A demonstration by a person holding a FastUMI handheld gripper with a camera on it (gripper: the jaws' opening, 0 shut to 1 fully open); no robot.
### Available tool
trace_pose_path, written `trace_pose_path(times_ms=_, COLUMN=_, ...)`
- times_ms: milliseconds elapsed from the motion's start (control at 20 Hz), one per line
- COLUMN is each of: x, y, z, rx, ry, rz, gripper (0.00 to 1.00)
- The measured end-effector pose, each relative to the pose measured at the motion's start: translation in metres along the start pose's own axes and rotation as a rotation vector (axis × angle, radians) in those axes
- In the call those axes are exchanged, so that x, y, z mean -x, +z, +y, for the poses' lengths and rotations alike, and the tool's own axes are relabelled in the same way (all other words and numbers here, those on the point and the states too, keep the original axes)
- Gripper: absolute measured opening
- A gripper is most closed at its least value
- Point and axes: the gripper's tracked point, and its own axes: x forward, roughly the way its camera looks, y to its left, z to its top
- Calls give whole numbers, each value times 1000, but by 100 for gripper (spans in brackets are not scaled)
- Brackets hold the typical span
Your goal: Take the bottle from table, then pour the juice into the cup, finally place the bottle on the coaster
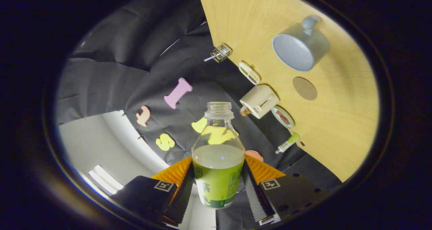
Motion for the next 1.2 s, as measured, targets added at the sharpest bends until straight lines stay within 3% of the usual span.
trace_pose_path(times_ms=250, x=-9, y=3, z=-25, rx=145, ry=-48, rz=7, gripper=78)
trace_pose_path(times_ms=750, x=-16, y=-12, z=-68, rx=784, ry=-206, rz=57, gripper=78)
trace_pose_path(times_ms=1000, x=-18, y=-23, z=-48, rx=1128, ry=-194, rz=74, gripper=79)
trace_pose_path(times_ms=1200, x=-30, y=-23, z=-38, rx=1343, ry=-239, rz=76, gripper=79)
